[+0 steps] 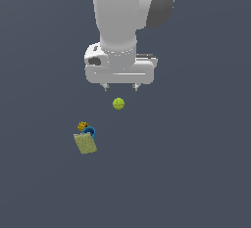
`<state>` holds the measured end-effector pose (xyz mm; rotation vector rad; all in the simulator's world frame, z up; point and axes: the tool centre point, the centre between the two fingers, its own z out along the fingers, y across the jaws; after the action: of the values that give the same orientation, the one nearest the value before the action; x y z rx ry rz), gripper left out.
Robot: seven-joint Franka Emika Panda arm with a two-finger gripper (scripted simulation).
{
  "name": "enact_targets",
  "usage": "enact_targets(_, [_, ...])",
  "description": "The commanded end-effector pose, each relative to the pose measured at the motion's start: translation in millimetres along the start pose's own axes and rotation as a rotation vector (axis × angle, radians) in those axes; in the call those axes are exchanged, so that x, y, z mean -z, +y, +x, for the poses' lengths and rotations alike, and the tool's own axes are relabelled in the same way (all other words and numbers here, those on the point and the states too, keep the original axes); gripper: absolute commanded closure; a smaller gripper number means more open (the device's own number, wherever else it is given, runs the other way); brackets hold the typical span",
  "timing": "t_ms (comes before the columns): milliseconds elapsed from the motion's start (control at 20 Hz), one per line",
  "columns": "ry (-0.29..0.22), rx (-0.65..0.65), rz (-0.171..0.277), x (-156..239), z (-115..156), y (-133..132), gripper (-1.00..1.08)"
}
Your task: Pick up a designated object from a clutter of objects.
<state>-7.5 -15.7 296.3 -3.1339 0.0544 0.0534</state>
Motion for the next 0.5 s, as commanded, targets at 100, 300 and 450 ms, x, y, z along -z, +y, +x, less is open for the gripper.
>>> enact_targets(100, [0.001, 0.002, 0.001, 0.4, 0.2, -0.2, -0.92])
enact_targets(300, [0.011, 0.016, 0.012, 3.7, 1.4, -1.9, -0.92])
enact_targets(450, [0.017, 0.026, 0.019, 6.2, 2.2, -3.2, -0.92])
